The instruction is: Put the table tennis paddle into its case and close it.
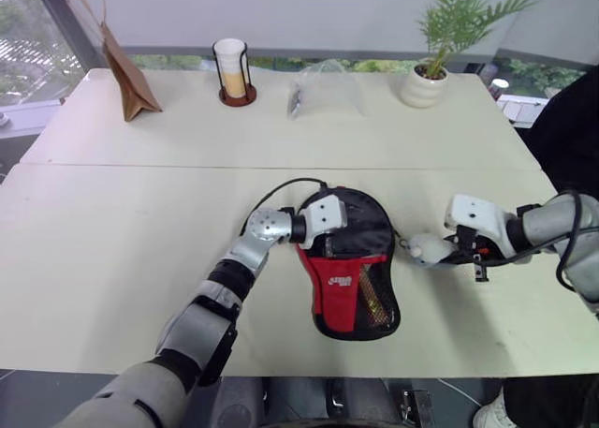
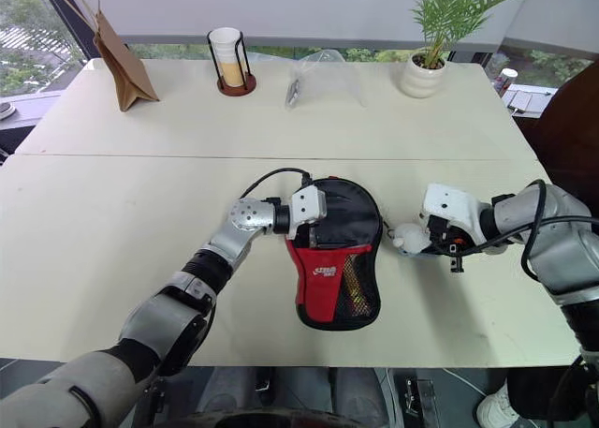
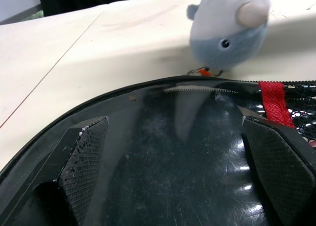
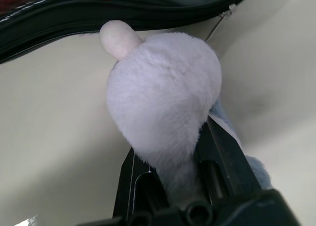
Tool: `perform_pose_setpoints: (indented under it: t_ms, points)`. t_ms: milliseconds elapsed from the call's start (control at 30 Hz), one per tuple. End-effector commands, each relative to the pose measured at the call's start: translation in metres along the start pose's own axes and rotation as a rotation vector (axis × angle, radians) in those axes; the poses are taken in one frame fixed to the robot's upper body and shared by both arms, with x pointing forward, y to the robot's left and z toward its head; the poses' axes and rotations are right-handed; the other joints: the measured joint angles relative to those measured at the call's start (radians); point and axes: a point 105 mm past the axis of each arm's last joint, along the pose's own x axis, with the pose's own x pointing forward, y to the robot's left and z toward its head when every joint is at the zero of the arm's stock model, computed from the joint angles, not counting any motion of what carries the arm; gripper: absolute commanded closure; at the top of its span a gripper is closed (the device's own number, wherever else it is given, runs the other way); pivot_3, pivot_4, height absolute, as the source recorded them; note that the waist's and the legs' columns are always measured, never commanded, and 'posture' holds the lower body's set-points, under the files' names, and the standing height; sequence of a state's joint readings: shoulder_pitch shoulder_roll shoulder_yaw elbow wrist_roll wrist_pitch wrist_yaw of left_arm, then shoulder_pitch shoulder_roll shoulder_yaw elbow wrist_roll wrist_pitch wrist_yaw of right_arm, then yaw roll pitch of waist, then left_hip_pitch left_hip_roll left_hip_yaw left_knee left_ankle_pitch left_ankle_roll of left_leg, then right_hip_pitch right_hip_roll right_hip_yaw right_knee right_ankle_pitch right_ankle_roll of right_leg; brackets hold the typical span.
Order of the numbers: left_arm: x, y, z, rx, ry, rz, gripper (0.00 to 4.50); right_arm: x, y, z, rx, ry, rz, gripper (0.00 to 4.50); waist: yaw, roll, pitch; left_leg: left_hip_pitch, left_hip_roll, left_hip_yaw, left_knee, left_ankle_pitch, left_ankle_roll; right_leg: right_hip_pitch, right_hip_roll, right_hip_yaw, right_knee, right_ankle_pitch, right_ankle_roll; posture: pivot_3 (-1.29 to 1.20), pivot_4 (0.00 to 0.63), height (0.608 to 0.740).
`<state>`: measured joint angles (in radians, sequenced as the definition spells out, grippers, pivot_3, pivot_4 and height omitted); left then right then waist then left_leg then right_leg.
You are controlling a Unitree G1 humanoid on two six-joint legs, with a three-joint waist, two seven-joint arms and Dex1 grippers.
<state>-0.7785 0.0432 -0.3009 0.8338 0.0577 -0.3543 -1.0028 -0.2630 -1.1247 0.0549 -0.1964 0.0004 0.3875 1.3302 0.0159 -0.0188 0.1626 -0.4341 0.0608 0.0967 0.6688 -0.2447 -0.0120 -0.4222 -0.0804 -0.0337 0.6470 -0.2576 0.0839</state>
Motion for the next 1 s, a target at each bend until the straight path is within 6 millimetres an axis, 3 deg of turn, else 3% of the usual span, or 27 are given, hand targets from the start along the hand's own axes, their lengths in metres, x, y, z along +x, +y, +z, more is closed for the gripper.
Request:
perform_pose_setpoints:
  t_ms: [33, 633, 1000]
  points:
    - [-0.002, -0.014, -0.024, -0.035, 0.096, -0.046, 0.00, -0.013, 0.011, 0.008, -0.024, -0.006, 0.002, 3.91, -0.001, 0.000, 0.000, 0.000, 0.000, 0.000, 0.000, 0.000, 0.000, 0.000, 0.000, 0.000, 0.000, 0.000, 0.000, 0.00, 0.150, 0.734]
    - [-0.002, -0.017, -0.031, -0.027, 0.130, -0.049, 0.00, -0.024, 0.064, 0.009, -0.051, 0.029, 0.136, 3.91, -0.001, 0.000, 0.000, 0.009, 0.000, -0.010, -0.001, 0.000, 0.000, 0.014, 0.000, -0.004, -0.008, -0.001, 0.000, 0.00, 0.150, 0.734]
    - [-0.003, -0.016, -0.032, -0.033, 0.136, -0.040, 0.00, -0.022, 0.082, 0.017, -0.125, 0.014, 0.200, 3.91, -0.001, 0.000, 0.000, 0.008, 0.000, -0.012, -0.002, -0.001, 0.001, 0.017, 0.000, -0.007, -0.013, -0.001, 0.000, 0.00, 0.150, 0.734]
